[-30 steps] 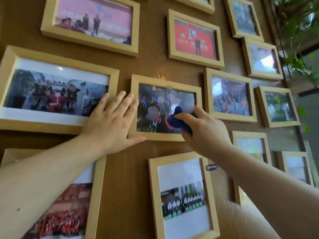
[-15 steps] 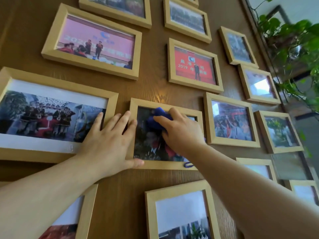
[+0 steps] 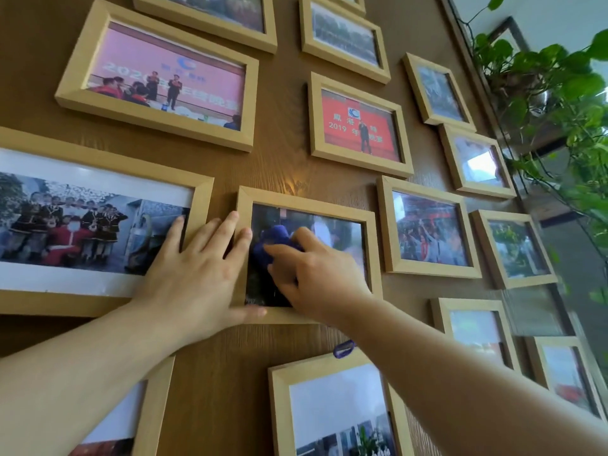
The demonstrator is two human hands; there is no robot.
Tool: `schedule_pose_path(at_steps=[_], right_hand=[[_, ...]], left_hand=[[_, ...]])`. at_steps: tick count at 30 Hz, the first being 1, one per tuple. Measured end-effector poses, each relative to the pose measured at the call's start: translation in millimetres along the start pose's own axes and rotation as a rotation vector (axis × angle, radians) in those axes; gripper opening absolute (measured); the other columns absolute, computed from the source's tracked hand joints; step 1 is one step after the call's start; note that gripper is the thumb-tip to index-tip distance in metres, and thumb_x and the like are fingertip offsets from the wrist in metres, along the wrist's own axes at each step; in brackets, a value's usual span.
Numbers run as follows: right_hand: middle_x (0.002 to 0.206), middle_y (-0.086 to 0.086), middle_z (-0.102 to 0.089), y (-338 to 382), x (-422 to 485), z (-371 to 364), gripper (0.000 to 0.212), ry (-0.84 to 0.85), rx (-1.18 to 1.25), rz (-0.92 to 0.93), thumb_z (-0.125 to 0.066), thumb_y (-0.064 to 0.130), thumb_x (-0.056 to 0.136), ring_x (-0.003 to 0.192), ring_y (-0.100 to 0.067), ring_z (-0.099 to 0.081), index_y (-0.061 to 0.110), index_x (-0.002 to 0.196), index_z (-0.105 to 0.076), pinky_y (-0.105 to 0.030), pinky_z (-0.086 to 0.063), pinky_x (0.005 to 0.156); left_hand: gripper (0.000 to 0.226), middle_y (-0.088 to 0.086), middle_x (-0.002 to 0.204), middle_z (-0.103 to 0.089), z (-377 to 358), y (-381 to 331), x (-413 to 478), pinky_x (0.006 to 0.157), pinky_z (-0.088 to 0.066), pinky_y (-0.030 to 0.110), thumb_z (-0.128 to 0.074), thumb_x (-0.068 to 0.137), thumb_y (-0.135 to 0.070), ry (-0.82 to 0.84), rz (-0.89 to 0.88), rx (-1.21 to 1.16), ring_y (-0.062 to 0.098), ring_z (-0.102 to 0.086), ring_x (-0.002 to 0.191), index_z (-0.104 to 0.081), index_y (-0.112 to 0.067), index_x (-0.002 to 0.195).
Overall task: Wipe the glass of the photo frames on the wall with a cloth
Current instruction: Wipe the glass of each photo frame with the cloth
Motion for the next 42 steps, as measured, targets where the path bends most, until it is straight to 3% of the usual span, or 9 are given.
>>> schedule_pose_path(at_steps=[3, 7, 9, 13, 20, 23, 26, 35, 42], right_hand=[[0.11, -0.002, -0.051, -13.5, -9.3, 6.1, 0.034, -0.001, -0.122, 0.042, -0.044, 0.042, 0.094, 0.077, -0.01, -0.048, 0.032, 0.127, -0.048, -0.028, -0.039, 0.053], [0.104, 0.0, -0.049, -85.5, -36.4, 16.4, 0.031, 0.045, -0.343, -0.194, -0.034, 0.046, 0.093, 0.068, -0.011, -0.045, 0.03, 0.116, -0.047, -0.026, -0.029, 0.048], [0.1, 0.0, -0.048, -105.6, -47.8, 18.5, 0.028, 0.072, -0.407, -0.278, -0.033, 0.045, 0.093, 0.064, -0.015, -0.047, 0.028, 0.112, -0.046, -0.029, -0.035, 0.047], [0.105, -0.002, -0.049, -79.2, -45.4, 10.8, 0.028, 0.065, -0.308, -0.191, -0.036, 0.042, 0.094, 0.064, -0.014, -0.048, 0.027, 0.116, -0.044, -0.03, -0.043, 0.046], [0.104, -0.005, -0.052, 20.5, -32.3, -11.3, 0.038, 0.074, -0.187, 0.215, -0.061, 0.035, 0.089, 0.066, -0.012, -0.037, 0.029, 0.124, -0.047, -0.028, -0.04, 0.046], [0.105, -0.004, -0.05, 6.3, -39.9, -8.7, 0.036, 0.135, -0.208, 0.215, -0.053, 0.038, 0.093, 0.066, -0.015, -0.047, 0.031, 0.127, -0.044, -0.032, -0.046, 0.049], [0.103, -0.004, -0.053, -19.4, -53.9, -2.4, 0.033, 0.19, -0.273, 0.194, -0.054, 0.038, 0.091, 0.075, -0.019, -0.057, 0.031, 0.123, -0.048, -0.03, -0.046, 0.049], [0.091, 0.0, -0.052, -78.4, -82.2, 10.3, 0.027, 0.299, -0.477, 0.007, -0.057, 0.038, 0.086, 0.062, -0.014, -0.05, 0.027, 0.11, -0.052, -0.025, -0.035, 0.044], [0.092, -0.003, -0.052, -16.2, -37.0, 42.3, 0.032, 0.106, -0.377, 0.031, -0.061, 0.033, 0.085, 0.061, -0.013, -0.045, 0.024, 0.11, -0.045, -0.026, -0.032, 0.042]], left_hand=[[0.113, 0.006, 0.161, 0.016, 0.3, -0.7, -0.3, 0.118, 0.001, 0.057, -0.018, 0.065, -0.092, 0.0, 0.0, -0.004, 0.023, 0.005, 0.148, 0.011, -0.023, 0.15], [0.113, 0.006, 0.16, 0.02, -2.4, -0.2, -0.3, 0.118, 0.002, 0.057, -0.021, 0.066, -0.092, 0.014, 0.009, -0.015, 0.023, 0.008, 0.148, 0.015, -0.023, 0.148], [0.113, 0.006, 0.16, 0.02, -2.4, -0.1, 0.1, 0.118, 0.003, 0.057, -0.023, 0.066, -0.091, 0.012, 0.009, -0.019, 0.023, 0.008, 0.148, 0.015, -0.023, 0.148], [0.113, 0.007, 0.16, 0.02, -2.8, 0.1, 0.0, 0.118, 0.003, 0.058, -0.023, 0.067, -0.091, 0.013, 0.007, -0.021, 0.023, 0.008, 0.148, 0.015, -0.023, 0.149], [0.115, 0.006, 0.162, 0.016, -0.1, -0.4, -0.7, 0.118, -0.001, 0.058, -0.01, 0.061, -0.092, 0.028, 0.01, -0.037, 0.023, 0.005, 0.148, 0.011, -0.022, 0.15], [0.117, 0.007, 0.162, 0.015, -0.5, -1.0, 0.2, 0.118, -0.001, 0.058, -0.005, 0.058, -0.093, 0.042, 0.012, -0.043, 0.024, 0.005, 0.149, 0.01, -0.022, 0.15], [0.114, 0.007, 0.161, 0.017, -2.2, -1.3, 0.9, 0.118, -0.001, 0.059, -0.024, 0.066, -0.091, 0.045, 0.01, -0.03, 0.024, 0.006, 0.149, 0.011, -0.022, 0.15], [0.111, 0.008, 0.161, 0.016, 2.2, -3.9, -0.8, 0.118, -0.002, 0.059, -0.033, 0.071, -0.086, 0.069, 0.013, -0.023, 0.026, 0.008, 0.148, 0.01, -0.02, 0.15], [0.1, 0.008, 0.162, 0.011, 22.9, 15.6, -21.2, 0.119, 0.002, 0.056, -0.01, 0.076, -0.084, -0.006, -0.073, -0.016, 0.023, 0.009, 0.148, 0.011, -0.018, 0.149]])
Point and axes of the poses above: each hand's wrist, its own x-axis towards the middle knuckle, its own z-axis out of the back of the hand, y = z × x, the point moved 10 cm from there along x, towards the middle knuckle
